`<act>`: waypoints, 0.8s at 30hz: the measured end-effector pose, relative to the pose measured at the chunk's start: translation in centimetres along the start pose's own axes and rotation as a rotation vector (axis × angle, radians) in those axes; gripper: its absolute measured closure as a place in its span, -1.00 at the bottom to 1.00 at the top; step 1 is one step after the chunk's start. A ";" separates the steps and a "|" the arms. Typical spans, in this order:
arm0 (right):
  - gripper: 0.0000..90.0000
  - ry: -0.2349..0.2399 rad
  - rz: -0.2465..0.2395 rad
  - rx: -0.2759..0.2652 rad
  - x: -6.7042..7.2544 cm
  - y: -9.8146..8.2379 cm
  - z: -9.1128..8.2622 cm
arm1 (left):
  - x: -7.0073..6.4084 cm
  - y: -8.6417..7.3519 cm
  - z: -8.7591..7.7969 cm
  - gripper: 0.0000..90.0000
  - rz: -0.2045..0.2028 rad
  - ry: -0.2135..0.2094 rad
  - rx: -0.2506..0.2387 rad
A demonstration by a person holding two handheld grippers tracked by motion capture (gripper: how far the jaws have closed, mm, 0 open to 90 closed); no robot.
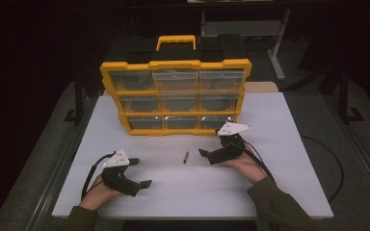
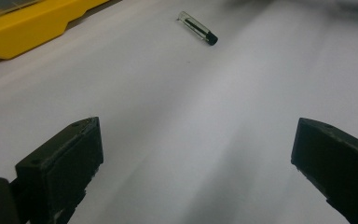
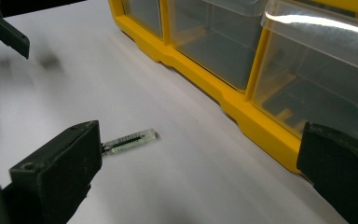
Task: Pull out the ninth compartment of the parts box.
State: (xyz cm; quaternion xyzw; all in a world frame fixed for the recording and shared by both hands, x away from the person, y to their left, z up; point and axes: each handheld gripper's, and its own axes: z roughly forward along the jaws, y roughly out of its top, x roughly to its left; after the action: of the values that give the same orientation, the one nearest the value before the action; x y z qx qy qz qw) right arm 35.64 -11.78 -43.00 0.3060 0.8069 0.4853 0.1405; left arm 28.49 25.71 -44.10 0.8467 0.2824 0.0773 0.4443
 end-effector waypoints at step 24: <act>-1.00 0.027 -0.035 -0.016 0.0 0.6 0.7 | 0.1 -0.1 0.0 -0.96 0.000 0.014 -0.007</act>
State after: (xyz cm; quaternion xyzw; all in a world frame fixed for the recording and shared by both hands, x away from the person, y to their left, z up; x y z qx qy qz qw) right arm 36.18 -11.09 -42.80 0.2841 0.8099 0.4935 0.1403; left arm 28.48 25.79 -44.20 0.8446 0.2852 0.0843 0.4453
